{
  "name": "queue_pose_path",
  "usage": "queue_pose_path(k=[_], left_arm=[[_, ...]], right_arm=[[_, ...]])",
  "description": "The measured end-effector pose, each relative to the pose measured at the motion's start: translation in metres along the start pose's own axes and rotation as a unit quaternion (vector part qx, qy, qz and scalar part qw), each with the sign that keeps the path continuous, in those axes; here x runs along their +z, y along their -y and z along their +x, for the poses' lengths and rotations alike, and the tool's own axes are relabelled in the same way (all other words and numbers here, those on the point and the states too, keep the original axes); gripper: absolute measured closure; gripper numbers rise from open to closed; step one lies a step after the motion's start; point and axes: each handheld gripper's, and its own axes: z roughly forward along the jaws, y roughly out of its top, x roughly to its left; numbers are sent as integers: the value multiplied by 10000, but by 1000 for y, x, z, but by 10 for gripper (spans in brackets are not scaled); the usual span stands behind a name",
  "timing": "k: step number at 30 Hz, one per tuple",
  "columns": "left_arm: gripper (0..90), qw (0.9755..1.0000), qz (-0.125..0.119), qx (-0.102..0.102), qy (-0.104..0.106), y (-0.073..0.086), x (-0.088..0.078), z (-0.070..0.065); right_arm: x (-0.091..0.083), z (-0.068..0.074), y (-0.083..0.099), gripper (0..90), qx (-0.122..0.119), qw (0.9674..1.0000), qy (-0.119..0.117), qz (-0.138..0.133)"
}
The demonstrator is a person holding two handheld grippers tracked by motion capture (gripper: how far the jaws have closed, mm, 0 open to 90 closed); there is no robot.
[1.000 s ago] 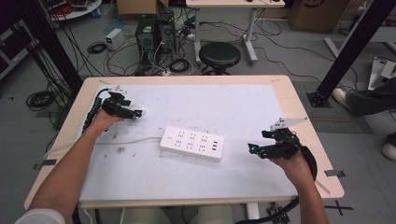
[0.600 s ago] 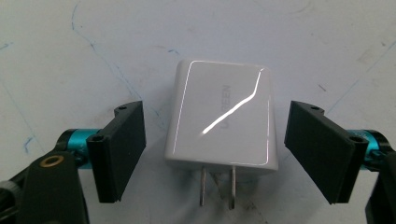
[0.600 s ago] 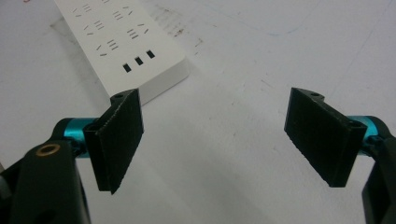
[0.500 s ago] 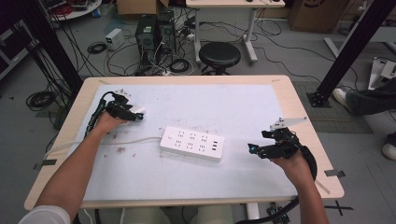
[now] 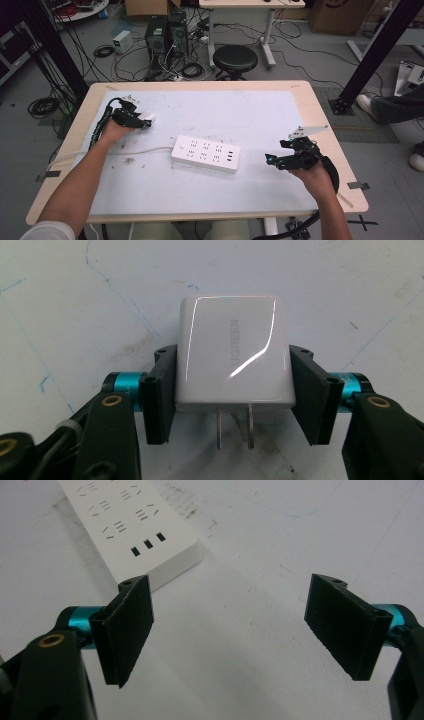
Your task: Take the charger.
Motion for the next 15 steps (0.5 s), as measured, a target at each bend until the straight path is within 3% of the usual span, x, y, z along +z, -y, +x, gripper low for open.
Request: queue_pose_path(k=[4, 10, 15], left_arm=[[426, 9999, -100, -75, 32, -1, -5, 0], [426, 9987, -466, -157, 127, -5, -23, -6], [427, 9974, -709, -80, 141, -6, -40, -18]], right_arm=[[-1, 0, 0, 200, -9, 10000, 5, -16], [-1, 0, 0, 200, -33, 10000, -10, -46], [0, 1, 0, 200, -23, 10000, -40, -27]])
